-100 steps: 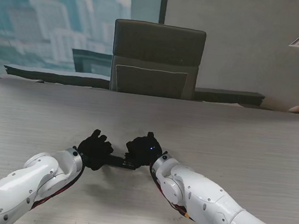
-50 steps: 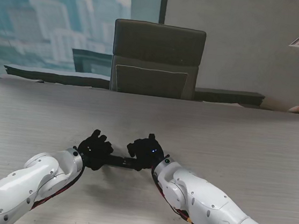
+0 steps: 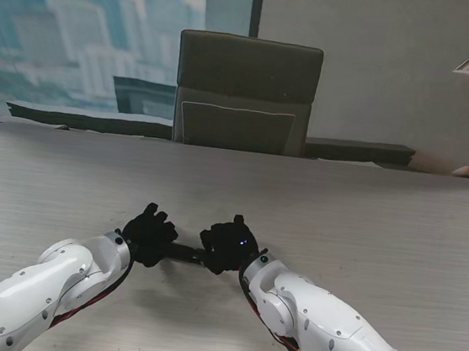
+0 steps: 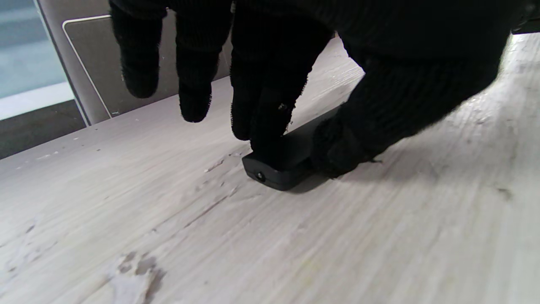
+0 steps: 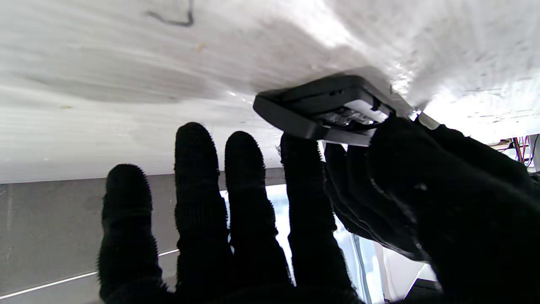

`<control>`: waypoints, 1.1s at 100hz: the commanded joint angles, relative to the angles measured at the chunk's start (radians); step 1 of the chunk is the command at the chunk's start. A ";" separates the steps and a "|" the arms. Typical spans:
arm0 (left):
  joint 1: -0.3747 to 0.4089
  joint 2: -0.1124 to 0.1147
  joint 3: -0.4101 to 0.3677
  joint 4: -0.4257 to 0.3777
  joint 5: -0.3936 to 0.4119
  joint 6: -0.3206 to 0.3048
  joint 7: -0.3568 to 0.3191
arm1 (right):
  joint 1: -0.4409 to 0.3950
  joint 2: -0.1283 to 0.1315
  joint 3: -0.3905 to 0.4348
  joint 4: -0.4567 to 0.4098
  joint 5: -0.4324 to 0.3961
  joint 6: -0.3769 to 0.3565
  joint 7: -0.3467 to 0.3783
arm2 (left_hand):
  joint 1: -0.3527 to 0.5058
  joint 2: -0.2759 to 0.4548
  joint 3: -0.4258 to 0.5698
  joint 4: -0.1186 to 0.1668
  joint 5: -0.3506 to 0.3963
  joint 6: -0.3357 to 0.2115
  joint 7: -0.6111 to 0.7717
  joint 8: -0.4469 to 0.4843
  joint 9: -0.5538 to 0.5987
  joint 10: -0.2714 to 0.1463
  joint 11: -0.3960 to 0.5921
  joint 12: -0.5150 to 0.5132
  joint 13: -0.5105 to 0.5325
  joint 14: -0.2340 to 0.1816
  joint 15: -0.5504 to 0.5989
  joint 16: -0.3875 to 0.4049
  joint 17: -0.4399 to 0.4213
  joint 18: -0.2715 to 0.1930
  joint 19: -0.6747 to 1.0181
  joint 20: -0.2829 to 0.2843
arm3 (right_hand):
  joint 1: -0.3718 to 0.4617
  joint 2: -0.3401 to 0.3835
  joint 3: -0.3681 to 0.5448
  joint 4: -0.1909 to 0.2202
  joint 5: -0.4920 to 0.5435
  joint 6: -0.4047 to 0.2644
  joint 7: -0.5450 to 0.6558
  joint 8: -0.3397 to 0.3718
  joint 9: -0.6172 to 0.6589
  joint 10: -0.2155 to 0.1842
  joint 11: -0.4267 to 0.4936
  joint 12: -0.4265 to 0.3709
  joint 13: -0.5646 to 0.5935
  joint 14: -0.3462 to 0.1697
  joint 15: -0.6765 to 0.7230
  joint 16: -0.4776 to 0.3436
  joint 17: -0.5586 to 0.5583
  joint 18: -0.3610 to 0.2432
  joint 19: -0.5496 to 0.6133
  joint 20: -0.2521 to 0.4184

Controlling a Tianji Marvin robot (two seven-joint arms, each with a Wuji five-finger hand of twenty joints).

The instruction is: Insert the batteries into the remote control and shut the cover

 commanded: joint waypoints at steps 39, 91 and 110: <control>0.022 0.001 0.020 0.036 -0.002 -0.001 -0.038 | -0.037 0.020 0.032 -0.049 -0.032 -0.034 0.010 | 0.041 0.019 -0.070 0.001 0.030 -0.286 0.040 0.018 0.005 -0.025 0.009 0.012 -0.004 0.008 0.007 -0.009 -0.014 0.011 0.015 -0.003 | -0.019 0.023 -0.012 -0.004 0.024 -0.028 0.017 -0.022 -0.025 0.023 -0.002 0.017 -0.024 0.000 0.002 0.012 -0.019 0.033 0.003 -0.001; 0.024 0.000 0.018 0.034 -0.003 0.001 -0.040 | -0.028 0.021 0.050 -0.063 -0.041 -0.047 0.001 | 0.044 0.020 -0.073 0.001 0.030 -0.288 0.041 0.018 0.005 -0.025 0.009 0.012 -0.004 0.005 0.007 -0.009 -0.013 0.011 0.015 -0.001 | -0.026 0.040 -0.022 0.013 0.018 -0.024 0.012 -0.011 -0.025 0.025 0.000 0.018 -0.025 -0.001 0.004 0.015 -0.021 0.031 0.005 0.000; 0.024 0.001 0.017 0.034 -0.003 0.001 -0.041 | -0.021 0.020 0.064 -0.070 -0.048 -0.011 0.001 | 0.045 0.019 -0.074 0.001 0.031 -0.287 0.042 0.018 0.005 -0.025 0.009 0.012 -0.004 0.005 0.007 -0.009 -0.013 0.011 0.015 -0.001 | -0.014 0.039 -0.046 -0.023 0.072 -0.039 0.060 -0.012 0.038 0.034 0.022 0.022 0.018 0.022 0.054 0.031 0.015 0.029 0.045 0.019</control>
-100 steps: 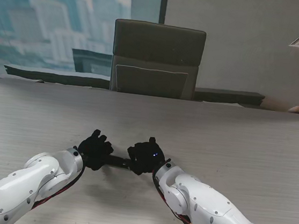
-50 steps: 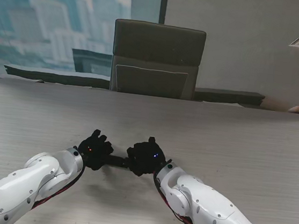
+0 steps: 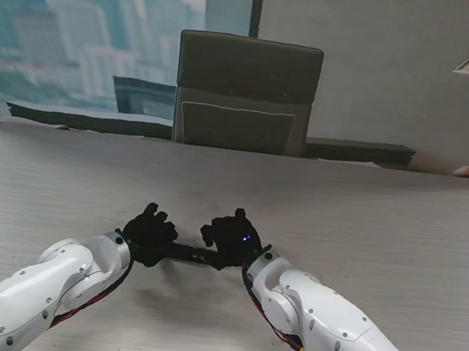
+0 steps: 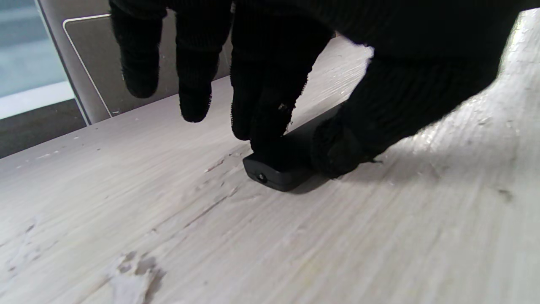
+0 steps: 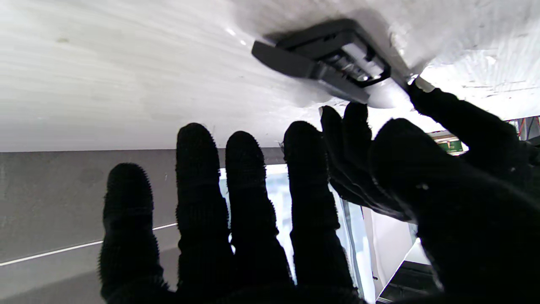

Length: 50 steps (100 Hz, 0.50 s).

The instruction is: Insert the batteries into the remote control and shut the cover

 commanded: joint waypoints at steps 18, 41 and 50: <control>0.027 0.001 0.014 0.035 0.001 -0.001 -0.035 | 0.020 -0.012 0.005 -0.005 0.015 0.094 0.031 | 0.046 0.022 -0.073 0.001 0.031 -0.286 0.042 0.013 0.006 -0.026 0.010 0.012 -0.005 0.007 0.007 -0.009 -0.013 0.011 0.015 0.000 | -0.017 0.085 -0.031 0.055 0.368 -0.052 0.119 0.122 0.333 0.005 0.078 0.014 0.202 0.059 0.196 0.028 0.094 0.039 0.111 0.069; 0.029 0.000 0.012 0.035 0.002 0.001 -0.032 | 0.049 -0.036 -0.023 0.026 0.071 0.182 0.074 | 0.050 0.025 -0.079 0.001 0.031 -0.286 0.044 0.013 0.006 -0.025 0.010 0.012 -0.007 0.008 0.006 -0.009 -0.013 0.011 0.015 0.000 | -0.092 0.148 -0.098 0.069 0.498 -0.021 0.205 0.298 0.517 0.020 0.084 0.033 0.313 0.118 0.285 0.019 0.143 0.076 0.147 0.091; 0.030 0.000 0.011 0.036 0.002 0.002 -0.031 | 0.060 -0.045 -0.037 0.038 0.094 0.215 0.098 | 0.051 0.025 -0.081 0.000 0.031 -0.293 0.045 0.013 0.006 -0.025 0.010 0.012 -0.006 0.007 0.007 -0.009 -0.014 0.010 0.015 0.000 | -0.110 0.152 -0.113 0.067 0.500 -0.002 0.217 0.302 0.531 0.034 0.080 0.035 0.319 0.136 0.292 0.017 0.141 0.084 0.150 0.094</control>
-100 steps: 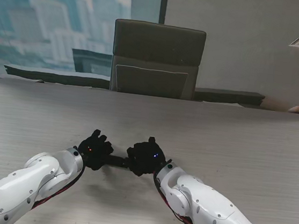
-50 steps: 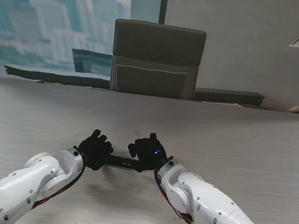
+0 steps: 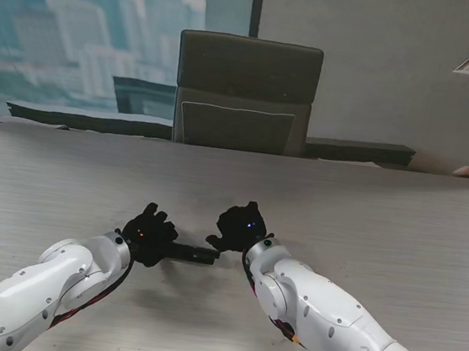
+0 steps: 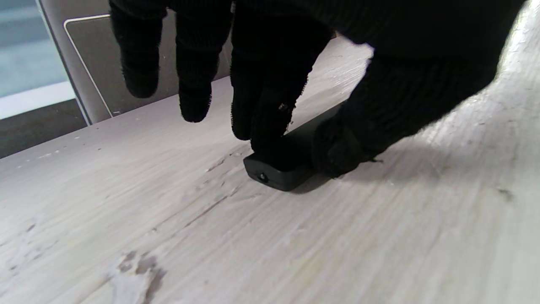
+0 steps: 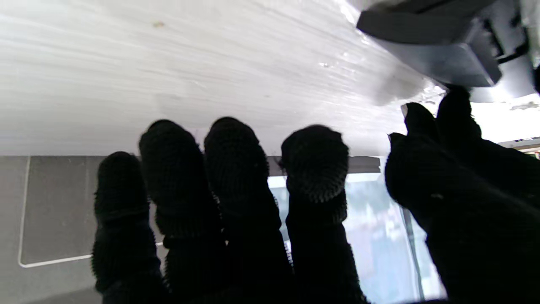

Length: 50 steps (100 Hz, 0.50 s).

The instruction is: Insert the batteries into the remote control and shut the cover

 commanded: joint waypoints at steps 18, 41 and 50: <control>0.029 0.001 0.011 0.038 0.000 0.003 -0.030 | 0.013 -0.018 -0.029 0.015 0.036 0.042 0.074 | 0.056 0.023 -0.079 0.001 0.032 -0.285 0.045 0.011 0.007 -0.025 0.010 0.012 -0.006 0.006 0.007 -0.009 -0.014 0.010 0.014 0.000 | -0.042 0.004 -0.012 0.015 0.042 0.040 0.021 0.006 0.051 0.049 0.000 0.019 0.022 0.051 0.027 -0.011 -0.017 0.055 0.028 0.019; 0.030 0.001 0.010 0.038 0.000 0.002 -0.031 | 0.016 -0.017 -0.047 0.015 0.047 0.062 0.111 | 0.060 0.029 -0.089 0.002 0.031 -0.283 0.046 0.009 0.006 -0.025 0.009 0.012 -0.006 0.007 0.007 -0.009 -0.015 0.010 0.014 0.001 | -0.049 -0.010 -0.013 0.014 0.035 0.052 -0.027 -0.013 0.019 0.061 -0.008 0.023 -0.002 0.053 0.019 -0.013 -0.036 0.051 0.021 0.019; 0.031 0.001 0.009 0.037 0.000 0.002 -0.032 | 0.013 -0.014 -0.050 0.009 0.052 0.068 0.128 | 0.063 0.029 -0.092 0.002 0.032 -0.289 0.048 0.010 0.007 -0.025 0.010 0.012 -0.008 0.006 0.007 -0.009 -0.016 0.009 0.014 0.001 | -0.047 -0.016 -0.013 0.013 0.030 0.058 -0.077 -0.027 -0.010 0.068 -0.013 0.024 -0.023 0.051 0.011 -0.012 -0.050 0.047 0.013 0.018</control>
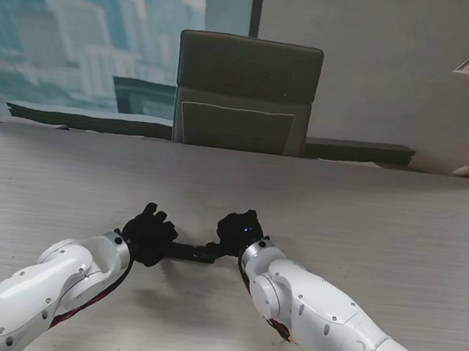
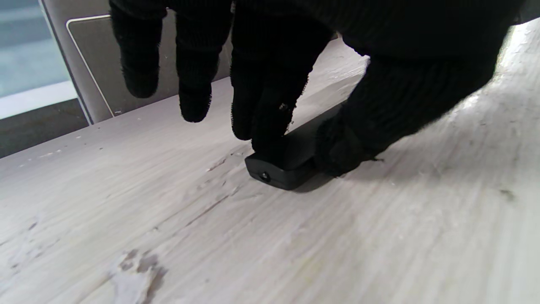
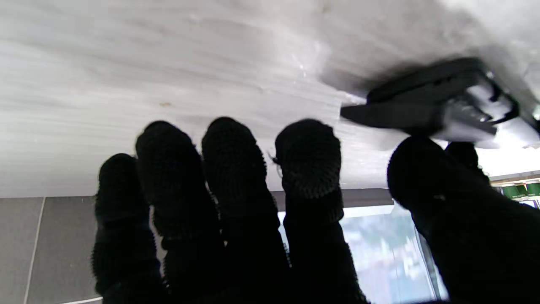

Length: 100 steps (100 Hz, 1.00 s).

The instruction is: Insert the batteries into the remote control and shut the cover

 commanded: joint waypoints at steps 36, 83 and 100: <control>0.026 0.002 0.016 0.035 0.000 0.000 -0.041 | -0.028 0.006 -0.006 -0.021 0.008 -0.007 0.041 | 0.062 0.015 -0.072 0.004 0.035 -0.277 0.047 0.008 0.008 -0.023 0.011 0.012 -0.007 0.006 0.006 -0.009 -0.015 0.010 0.013 0.002 | -0.026 -0.026 -0.005 0.014 -0.009 0.030 -0.151 -0.027 -0.083 0.061 -0.031 0.011 -0.068 0.015 -0.036 -0.010 -0.061 0.035 -0.009 0.003; 0.023 0.001 0.019 0.037 -0.004 0.002 -0.040 | -0.046 0.009 -0.006 -0.037 0.024 0.011 0.068 | 0.064 0.018 -0.078 0.005 0.035 -0.277 0.047 0.007 0.008 -0.023 0.010 0.012 -0.007 0.007 0.007 -0.009 -0.015 0.009 0.013 0.003 | -0.021 -0.036 0.000 0.016 -0.098 0.051 -0.204 -0.014 -0.151 0.074 -0.040 0.007 -0.111 0.010 -0.071 -0.004 -0.082 0.028 -0.013 0.004; 0.023 0.001 0.019 0.037 -0.004 0.002 -0.040 | -0.057 0.014 0.003 -0.059 0.026 0.017 0.081 | 0.065 0.018 -0.080 0.005 0.036 -0.280 0.048 0.008 0.008 -0.023 0.010 0.012 -0.009 0.006 0.006 -0.009 -0.016 0.009 0.013 0.004 | -0.015 -0.039 0.008 0.015 -0.072 0.064 -0.201 -0.016 -0.123 0.080 -0.039 0.003 -0.089 0.021 -0.069 0.000 -0.078 0.035 -0.013 0.004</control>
